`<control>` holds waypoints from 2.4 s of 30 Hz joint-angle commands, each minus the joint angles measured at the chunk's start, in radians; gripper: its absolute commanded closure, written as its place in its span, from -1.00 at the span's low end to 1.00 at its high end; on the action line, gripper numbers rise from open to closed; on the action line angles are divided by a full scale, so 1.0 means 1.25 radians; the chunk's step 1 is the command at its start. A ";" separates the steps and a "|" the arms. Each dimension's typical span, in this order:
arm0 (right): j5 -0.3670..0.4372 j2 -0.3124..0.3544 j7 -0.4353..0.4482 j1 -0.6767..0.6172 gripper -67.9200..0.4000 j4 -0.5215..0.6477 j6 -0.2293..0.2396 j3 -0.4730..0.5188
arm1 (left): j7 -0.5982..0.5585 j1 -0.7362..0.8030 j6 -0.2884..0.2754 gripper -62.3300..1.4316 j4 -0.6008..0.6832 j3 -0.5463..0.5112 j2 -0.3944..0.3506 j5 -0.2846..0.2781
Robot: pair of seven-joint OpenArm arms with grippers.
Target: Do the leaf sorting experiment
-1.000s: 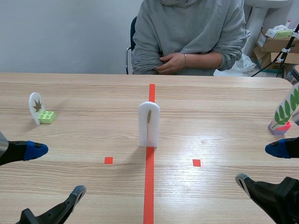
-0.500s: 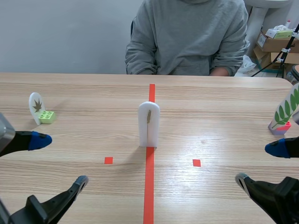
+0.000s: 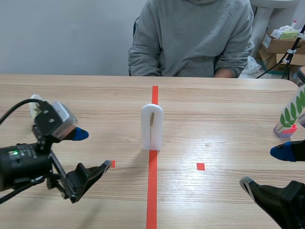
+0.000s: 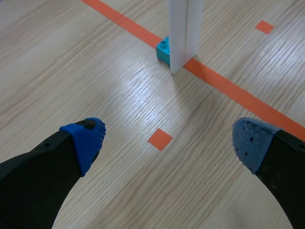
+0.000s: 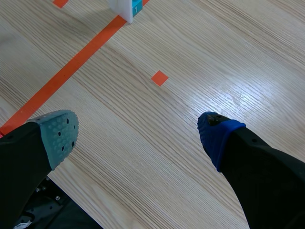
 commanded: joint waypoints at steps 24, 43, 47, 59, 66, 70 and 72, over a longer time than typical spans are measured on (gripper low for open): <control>0.003 0.007 0.009 0.009 -0.51 0.011 0.001 0.002 | -0.009 -0.358 0.002 -0.83 -0.375 0.221 0.228 0.098; 0.003 0.007 0.009 0.009 -0.51 0.011 0.001 0.002 | -0.010 -0.358 0.009 -0.08 -0.375 0.221 0.239 0.132; 0.003 0.007 0.009 0.009 -0.51 0.011 0.001 0.002 | -0.010 -0.358 0.008 0.17 -0.375 0.221 0.254 0.127; 0.003 0.007 0.009 0.009 -0.51 0.011 0.001 0.002 | -0.011 -0.358 0.020 0.68 -0.375 0.221 0.285 0.122; 0.003 0.007 0.009 0.009 -0.51 0.011 0.001 0.002 | -0.013 -0.358 0.026 0.78 -0.375 0.218 0.284 0.123; 0.003 0.007 0.008 0.009 -0.51 0.011 0.001 0.002 | -0.020 -0.358 0.026 0.78 -0.375 0.218 0.284 0.123; 0.003 0.007 0.008 0.009 -0.51 0.011 0.001 0.002 | -0.024 -0.358 0.026 0.78 -0.375 0.218 0.284 0.123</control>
